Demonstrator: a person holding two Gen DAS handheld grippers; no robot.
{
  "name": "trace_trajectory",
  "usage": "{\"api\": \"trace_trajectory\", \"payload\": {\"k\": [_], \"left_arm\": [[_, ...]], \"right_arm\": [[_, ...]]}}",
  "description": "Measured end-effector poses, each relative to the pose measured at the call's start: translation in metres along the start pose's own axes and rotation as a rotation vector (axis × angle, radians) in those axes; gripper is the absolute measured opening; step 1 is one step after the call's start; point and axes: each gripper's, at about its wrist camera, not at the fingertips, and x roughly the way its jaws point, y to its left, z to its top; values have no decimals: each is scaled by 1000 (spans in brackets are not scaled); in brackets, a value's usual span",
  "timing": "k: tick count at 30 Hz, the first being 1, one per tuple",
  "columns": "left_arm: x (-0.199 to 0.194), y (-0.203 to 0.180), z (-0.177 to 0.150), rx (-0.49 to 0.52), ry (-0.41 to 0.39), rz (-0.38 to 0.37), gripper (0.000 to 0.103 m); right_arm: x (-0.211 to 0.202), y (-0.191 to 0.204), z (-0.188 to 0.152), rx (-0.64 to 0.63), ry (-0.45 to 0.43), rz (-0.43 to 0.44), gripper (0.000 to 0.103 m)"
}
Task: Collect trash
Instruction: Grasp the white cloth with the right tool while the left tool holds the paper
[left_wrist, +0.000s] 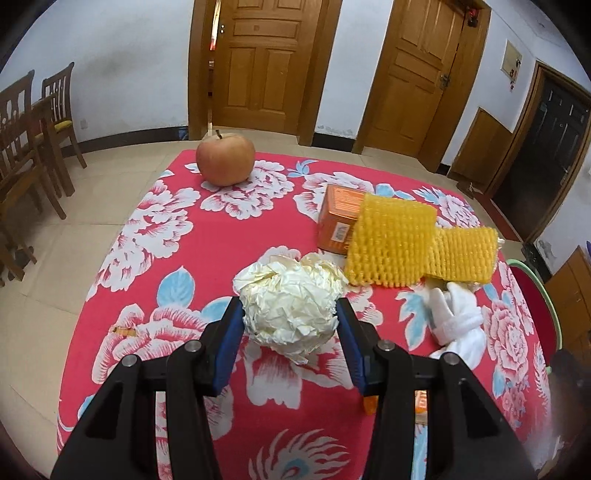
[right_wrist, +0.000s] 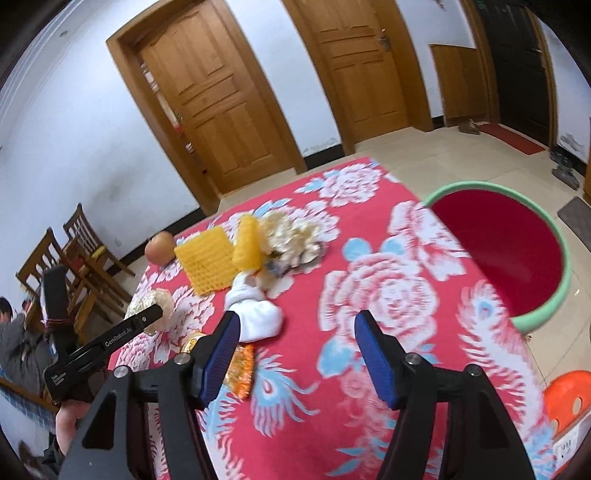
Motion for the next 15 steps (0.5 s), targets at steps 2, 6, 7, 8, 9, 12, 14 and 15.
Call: {"api": "trace_trajectory", "payload": {"k": [2, 6, 7, 8, 9, 12, 14, 15], "left_arm": [[4, 2, -2, -3, -1, 0, 50], [11, 6, -5, -15, 10, -7, 50], [13, 7, -5, -19, 10, -8, 50], [13, 8, -6, -21, 11, -13, 50], [15, 9, -6, -25, 12, -21, 50], [17, 11, -7, -32, 11, -33, 50], [18, 13, -7, -42, 8, -44, 50], [18, 14, -7, -46, 7, -47, 50]], "right_arm": [[13, 8, 0, -17, 20, 8, 67], [43, 23, -1, -50, 75, 9, 67], [48, 26, -2, -55, 84, 10, 67], [55, 29, -2, -62, 96, 7, 67], [59, 32, -3, -67, 104, 5, 67], [73, 39, -3, -75, 127, 1, 67], [81, 41, -4, -78, 137, 1, 67], [84, 41, -4, -80, 140, -2, 67]]}}
